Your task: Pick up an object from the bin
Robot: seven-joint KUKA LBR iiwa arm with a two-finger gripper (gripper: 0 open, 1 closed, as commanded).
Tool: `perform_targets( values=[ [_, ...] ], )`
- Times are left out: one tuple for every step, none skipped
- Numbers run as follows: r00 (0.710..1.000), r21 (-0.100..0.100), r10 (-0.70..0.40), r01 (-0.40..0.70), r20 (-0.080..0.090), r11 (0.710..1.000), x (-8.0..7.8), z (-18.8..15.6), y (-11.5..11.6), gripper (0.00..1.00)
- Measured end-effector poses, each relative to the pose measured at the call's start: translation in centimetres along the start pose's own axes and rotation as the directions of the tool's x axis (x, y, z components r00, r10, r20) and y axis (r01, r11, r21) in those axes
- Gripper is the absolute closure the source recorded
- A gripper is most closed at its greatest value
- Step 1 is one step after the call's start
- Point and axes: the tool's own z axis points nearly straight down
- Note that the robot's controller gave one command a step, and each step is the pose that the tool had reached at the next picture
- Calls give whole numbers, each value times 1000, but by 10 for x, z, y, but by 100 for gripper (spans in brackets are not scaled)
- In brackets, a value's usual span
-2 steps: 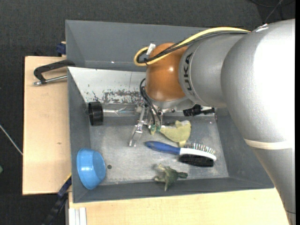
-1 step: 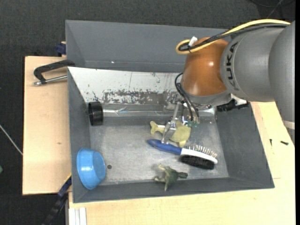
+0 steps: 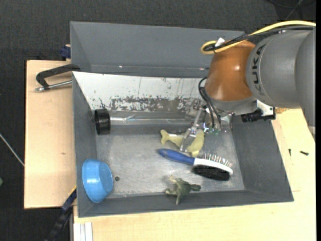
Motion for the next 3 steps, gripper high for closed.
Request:
perform_targets(
  values=[
    [992,-2,124,-124,18,992,2,20,-1,0],
    [972,1,236,-236,19,972,8,20,-5,0],
    [972,-6,236,-236,16,972,12,25,1,100]
  ],
)
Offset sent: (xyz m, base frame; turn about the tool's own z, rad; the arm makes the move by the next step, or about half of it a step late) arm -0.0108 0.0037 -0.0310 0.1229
